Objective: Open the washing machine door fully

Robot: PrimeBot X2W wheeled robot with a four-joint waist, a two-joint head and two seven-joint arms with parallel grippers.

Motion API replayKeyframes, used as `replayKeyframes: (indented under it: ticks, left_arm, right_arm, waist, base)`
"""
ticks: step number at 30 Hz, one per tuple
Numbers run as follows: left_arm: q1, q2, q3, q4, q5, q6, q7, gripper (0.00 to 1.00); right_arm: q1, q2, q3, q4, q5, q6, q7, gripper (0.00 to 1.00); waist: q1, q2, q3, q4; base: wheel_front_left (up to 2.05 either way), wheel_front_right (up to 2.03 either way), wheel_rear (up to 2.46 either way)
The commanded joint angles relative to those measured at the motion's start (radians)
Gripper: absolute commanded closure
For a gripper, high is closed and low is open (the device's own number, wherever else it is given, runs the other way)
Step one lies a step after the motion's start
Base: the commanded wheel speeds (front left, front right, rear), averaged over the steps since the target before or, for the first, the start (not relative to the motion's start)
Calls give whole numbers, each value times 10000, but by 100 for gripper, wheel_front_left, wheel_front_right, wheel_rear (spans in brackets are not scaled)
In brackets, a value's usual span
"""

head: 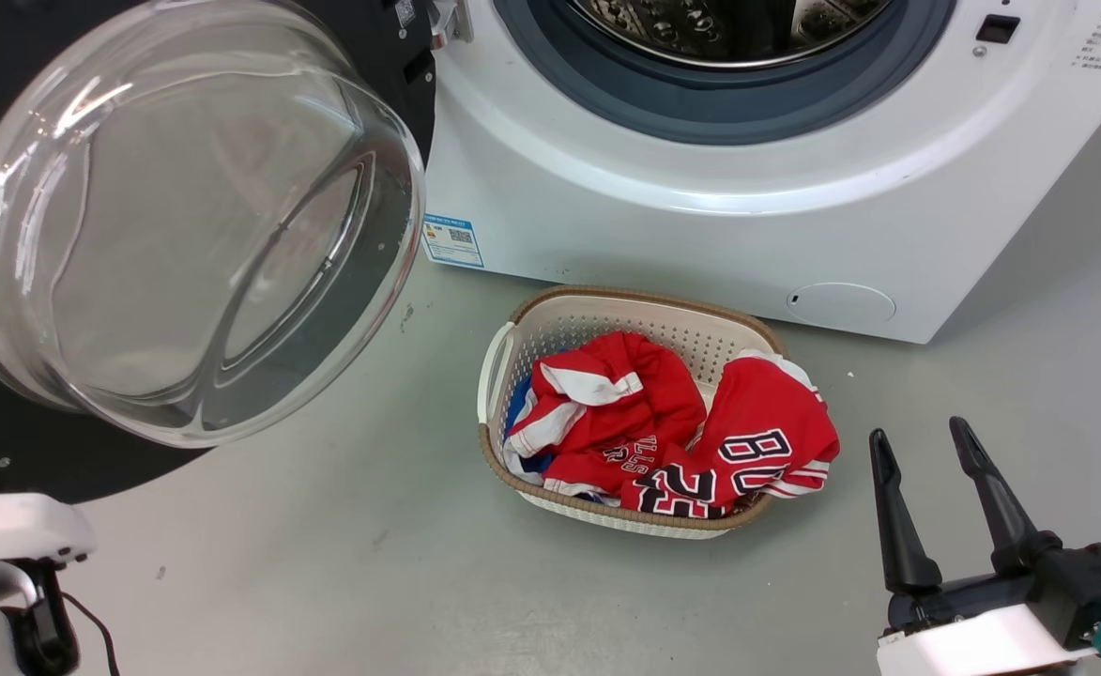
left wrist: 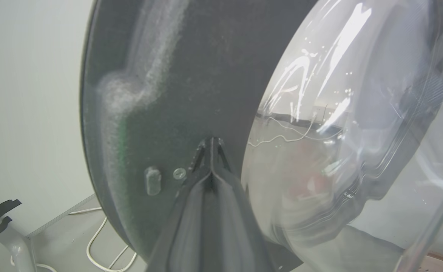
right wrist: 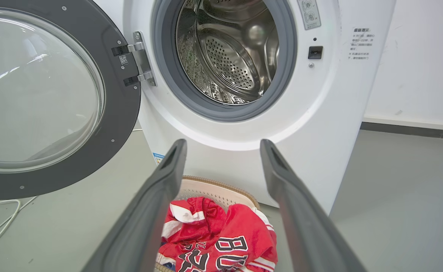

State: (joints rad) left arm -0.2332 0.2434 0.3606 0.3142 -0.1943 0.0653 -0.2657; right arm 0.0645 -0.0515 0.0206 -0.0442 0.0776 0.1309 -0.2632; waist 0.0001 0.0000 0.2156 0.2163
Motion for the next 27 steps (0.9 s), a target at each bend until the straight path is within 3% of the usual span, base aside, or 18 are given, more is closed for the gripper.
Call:
replayKeyframes:
  ticks: [1, 12, 27]
  left_arm:
    - [-286, 137, 147, 112, 62, -24, 22, 100]
    - [-1381, 559, 866, 1420, 89, -363, 24, 100]
    - [-1762, 537, 1501, 2376, 531, -795, 22, 100]
  right_arm:
    - [-150, 25, 13, -44, -90, -3, -21, 0]
    - [-393, 25, 36, -64, -249, -3, -21, 0]
    - [-309, 25, -12, 51, -175, -3, -19, 0]
  waist:
    - [-1, 0, 60, -31]
    - [-1, 0, 485, -250]
    - [-1, 0, 362, -327]
  base:
    - [0, 0, 0]
    - [0, 0, 0]
    - [0, 0, 0]
